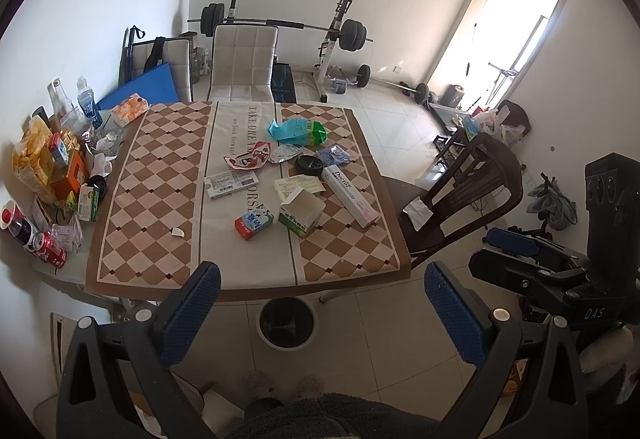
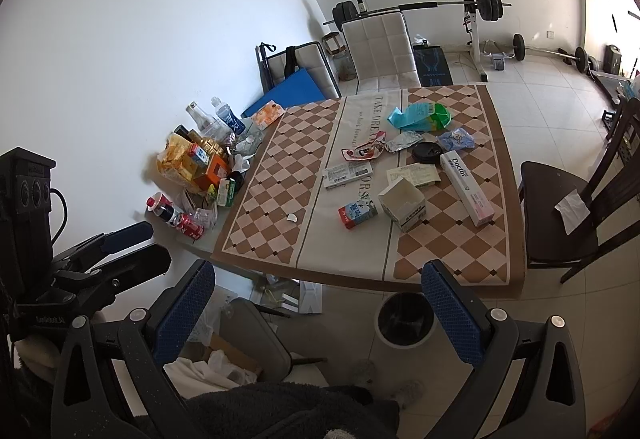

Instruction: Collect trash

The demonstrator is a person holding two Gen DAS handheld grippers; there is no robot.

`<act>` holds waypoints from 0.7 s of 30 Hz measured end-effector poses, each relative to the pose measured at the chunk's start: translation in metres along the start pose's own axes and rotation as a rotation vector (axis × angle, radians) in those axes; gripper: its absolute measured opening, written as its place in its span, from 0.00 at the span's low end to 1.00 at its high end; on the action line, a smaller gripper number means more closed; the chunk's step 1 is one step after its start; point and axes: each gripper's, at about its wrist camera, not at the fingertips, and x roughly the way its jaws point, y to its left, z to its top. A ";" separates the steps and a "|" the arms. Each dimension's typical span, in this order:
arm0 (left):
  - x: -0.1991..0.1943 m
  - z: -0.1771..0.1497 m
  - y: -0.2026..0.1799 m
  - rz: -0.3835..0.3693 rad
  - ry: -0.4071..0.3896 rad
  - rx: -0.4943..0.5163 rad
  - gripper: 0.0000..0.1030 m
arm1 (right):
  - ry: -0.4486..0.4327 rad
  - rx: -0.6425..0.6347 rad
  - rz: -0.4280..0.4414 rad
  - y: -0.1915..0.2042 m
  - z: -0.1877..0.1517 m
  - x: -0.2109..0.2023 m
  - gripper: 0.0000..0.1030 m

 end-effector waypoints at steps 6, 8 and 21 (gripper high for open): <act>0.000 0.000 0.000 -0.002 -0.003 0.002 1.00 | 0.000 -0.001 0.000 -0.001 0.000 -0.002 1.00; 0.000 0.000 0.000 -0.001 0.000 0.000 1.00 | -0.001 -0.001 -0.001 -0.001 0.000 -0.001 1.00; 0.000 0.000 0.000 0.000 -0.001 0.000 1.00 | 0.000 -0.002 0.002 -0.004 0.000 -0.003 1.00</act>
